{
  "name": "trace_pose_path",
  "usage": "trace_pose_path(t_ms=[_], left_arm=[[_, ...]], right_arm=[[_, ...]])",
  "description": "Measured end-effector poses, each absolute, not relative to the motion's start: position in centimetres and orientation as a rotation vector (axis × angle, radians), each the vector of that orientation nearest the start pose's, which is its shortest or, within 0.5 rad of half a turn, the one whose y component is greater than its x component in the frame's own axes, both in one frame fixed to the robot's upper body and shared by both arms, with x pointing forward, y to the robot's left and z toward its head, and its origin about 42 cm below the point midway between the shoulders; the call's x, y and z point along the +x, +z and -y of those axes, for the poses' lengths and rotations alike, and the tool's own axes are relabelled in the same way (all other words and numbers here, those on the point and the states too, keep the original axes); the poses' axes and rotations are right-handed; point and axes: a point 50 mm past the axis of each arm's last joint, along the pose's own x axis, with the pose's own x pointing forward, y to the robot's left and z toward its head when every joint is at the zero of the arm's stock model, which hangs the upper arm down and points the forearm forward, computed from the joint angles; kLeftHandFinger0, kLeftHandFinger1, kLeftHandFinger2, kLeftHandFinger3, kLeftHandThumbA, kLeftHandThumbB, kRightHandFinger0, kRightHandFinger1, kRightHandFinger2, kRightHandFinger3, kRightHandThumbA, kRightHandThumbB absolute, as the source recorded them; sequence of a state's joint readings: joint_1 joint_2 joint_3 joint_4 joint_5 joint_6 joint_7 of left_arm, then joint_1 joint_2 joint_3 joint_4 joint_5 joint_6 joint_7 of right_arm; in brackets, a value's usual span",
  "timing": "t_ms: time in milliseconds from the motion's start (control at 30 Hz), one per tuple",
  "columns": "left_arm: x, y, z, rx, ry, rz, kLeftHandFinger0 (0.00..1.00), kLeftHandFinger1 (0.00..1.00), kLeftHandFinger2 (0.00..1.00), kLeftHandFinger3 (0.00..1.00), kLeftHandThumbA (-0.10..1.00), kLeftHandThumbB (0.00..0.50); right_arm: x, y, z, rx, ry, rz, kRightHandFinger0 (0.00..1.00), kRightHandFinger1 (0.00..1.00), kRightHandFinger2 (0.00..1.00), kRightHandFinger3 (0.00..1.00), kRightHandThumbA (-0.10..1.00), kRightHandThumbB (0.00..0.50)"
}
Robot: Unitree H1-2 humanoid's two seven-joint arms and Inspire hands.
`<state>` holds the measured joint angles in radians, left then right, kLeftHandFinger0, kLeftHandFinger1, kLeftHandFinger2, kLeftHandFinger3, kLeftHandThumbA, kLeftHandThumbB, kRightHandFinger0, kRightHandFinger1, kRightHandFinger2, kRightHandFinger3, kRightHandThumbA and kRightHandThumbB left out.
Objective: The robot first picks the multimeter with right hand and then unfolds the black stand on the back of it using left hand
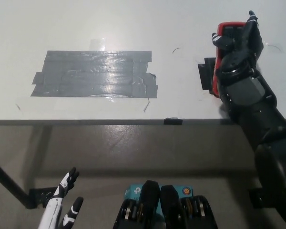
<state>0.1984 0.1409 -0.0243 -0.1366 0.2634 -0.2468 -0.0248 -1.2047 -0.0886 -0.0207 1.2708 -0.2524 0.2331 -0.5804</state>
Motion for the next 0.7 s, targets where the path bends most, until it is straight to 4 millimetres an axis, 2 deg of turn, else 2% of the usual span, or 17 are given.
trace_pose_path(t_ms=[67,133,167,233,300,333,367,467,500,567,600,633,667,700], left_arm=[[21.7,10.2,-25.0,0.401,-0.078,0.179,1.0,1.0,1.0,1.0,0.96,0.18],[21.7,10.3,-25.0,0.401,-0.078,0.18,1.0,1.0,1.0,1.0,0.96,0.179],[21.7,10.3,-25.0,0.401,-0.078,0.18,1.0,1.0,1.0,1.0,0.95,0.18],[21.8,10.3,-25.0,0.401,-0.078,0.182,1.0,1.0,1.0,1.0,0.94,0.178],[21.9,10.4,-25.0,0.401,-0.078,0.186,1.0,1.0,1.0,1.0,0.94,0.178],[22.0,10.5,-24.9,0.401,-0.078,0.19,1.0,1.0,1.0,1.0,0.94,0.176],[22.1,10.5,-24.9,0.401,-0.078,0.192,1.0,1.0,1.0,1.0,0.94,0.176],[22.1,10.6,-24.9,0.401,-0.078,0.193,1.0,1.0,1.0,1.0,0.94,0.178],[22.1,10.6,-24.9,0.401,-0.078,0.193,1.0,1.0,1.0,1.0,0.95,0.179],[22.2,10.6,-24.9,0.401,-0.078,0.195,1.0,1.0,1.0,1.0,0.95,0.178],[22.2,10.7,-24.9,0.401,-0.077,0.196,1.0,1.0,1.0,1.0,0.94,0.171],[22.2,10.7,-24.9,0.401,-0.078,0.197,1.0,1.0,1.0,1.0,0.94,0.17],[22.2,10.7,-24.9,0.401,-0.078,0.197,1.0,1.0,1.0,1.0,0.94,0.176],[22.2,10.7,-24.9,0.401,-0.078,0.197,1.0,1.0,1.0,1.0,0.94,0.175]], right_arm=[[57.6,27.3,18.2,-0.527,-0.469,-0.15,0.02,0.08,0.16,0.23,-0.1,0.297],[57.4,26.7,18.6,-0.527,-0.48,-0.146,0.01,0.07,0.15,0.22,-0.1,0.297],[57.3,26.5,18.8,-0.525,-0.485,-0.14,0.1,0.16,0.19,0.15,-0.1,0.292],[57.3,26.4,18.9,-0.514,-0.491,-0.127,0.11,0.14,0.17,0.1,-0.1,0.291],[57.3,26.4,19.0,-0.503,-0.494,-0.123,0.11,0.14,0.16,0.1,-0.1,0.29],[57.2,26.3,19.0,-0.498,-0.494,-0.122,0.04,0.04,0.06,0.06,-0.1,0.282],[57.2,26.3,19.0,-0.493,-0.495,-0.119,0.0,0.0,0.01,0.02,-0.1,0.28],[57.2,26.3,19.1,-0.448,-0.501,-0.115,0.0,0.0,0.0,0.01,-0.1,0.271],[57.2,26.3,19.2,-0.436,-0.503,-0.115,0.0,0.0,0.01,0.0,-0.1,0.25],[57.2,26.2,19.3,-0.384,-0.508,-0.117,0.0,0.02,0.3,0.15,-0.1,0.246],[57.2,26.2,19.3,-0.361,-0.509,-0.12,0.0,0.02,0.36,0.16,-0.1,0.224],[57.2,26.1,19.4,-0.33,-0.51,-0.123,0.0,0.03,0.47,0.26,-0.1,0.215],[57.2,26.1,19.4,-0.297,-0.511,-0.124,0.0,0.02,0.53,0.32,-0.1,0.207],[57.2,26.2,19.4,-0.271,-0.509,-0.123,0.0,0.07,0.6,0.39,-0.1,0.207]])
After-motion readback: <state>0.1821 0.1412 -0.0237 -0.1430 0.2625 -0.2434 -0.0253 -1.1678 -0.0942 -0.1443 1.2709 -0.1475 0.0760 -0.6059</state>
